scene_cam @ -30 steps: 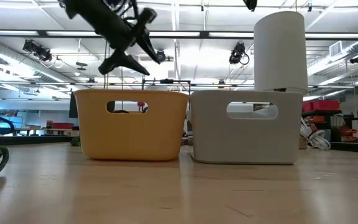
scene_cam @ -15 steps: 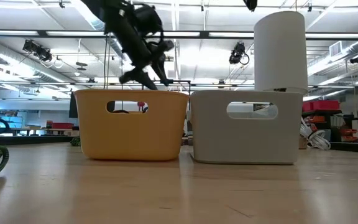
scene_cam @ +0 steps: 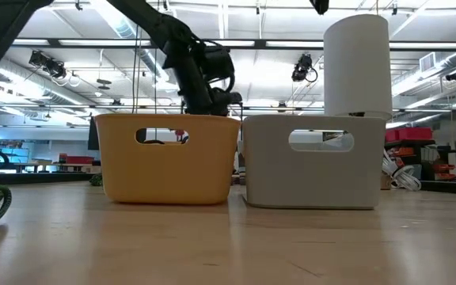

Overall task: Pick & Place USB Port
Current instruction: Put the black violet charger cable into the gray bin

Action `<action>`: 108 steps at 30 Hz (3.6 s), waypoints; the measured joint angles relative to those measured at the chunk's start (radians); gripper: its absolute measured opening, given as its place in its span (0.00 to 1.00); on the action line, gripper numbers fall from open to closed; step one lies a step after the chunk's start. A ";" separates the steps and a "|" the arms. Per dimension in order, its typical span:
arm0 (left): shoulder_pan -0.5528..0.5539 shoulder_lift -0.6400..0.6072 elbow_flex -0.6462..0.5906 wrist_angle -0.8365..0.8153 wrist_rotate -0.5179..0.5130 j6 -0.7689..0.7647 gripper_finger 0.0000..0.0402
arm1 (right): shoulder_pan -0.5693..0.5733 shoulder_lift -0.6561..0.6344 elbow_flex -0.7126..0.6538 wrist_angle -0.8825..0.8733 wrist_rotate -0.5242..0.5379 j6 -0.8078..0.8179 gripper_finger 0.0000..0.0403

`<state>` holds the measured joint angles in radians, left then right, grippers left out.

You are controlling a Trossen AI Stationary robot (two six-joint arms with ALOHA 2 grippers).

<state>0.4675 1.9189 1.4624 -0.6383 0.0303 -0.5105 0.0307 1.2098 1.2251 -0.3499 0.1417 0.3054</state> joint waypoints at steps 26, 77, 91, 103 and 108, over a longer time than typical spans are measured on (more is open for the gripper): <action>-0.046 0.126 -0.001 0.022 -0.063 0.025 0.45 | -0.001 0.000 0.000 -0.007 0.000 0.000 0.40; -0.114 -0.341 0.102 -0.038 -0.081 0.010 0.01 | -0.037 0.000 0.000 -0.030 0.008 0.008 0.40; -0.340 -0.605 0.101 0.067 -0.178 0.158 0.01 | -0.063 0.000 0.000 0.077 0.003 0.053 0.40; -0.561 -0.591 0.101 0.101 -0.366 0.209 0.01 | -0.062 0.000 0.000 0.179 -0.095 0.072 0.40; -0.573 -0.577 0.101 0.140 -0.370 0.208 0.01 | -0.061 0.000 0.000 0.282 -0.133 0.072 0.40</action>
<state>-0.1059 1.3417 1.5631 -0.4983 -0.3392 -0.3023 -0.0307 1.2102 1.2251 -0.0680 0.0084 0.3771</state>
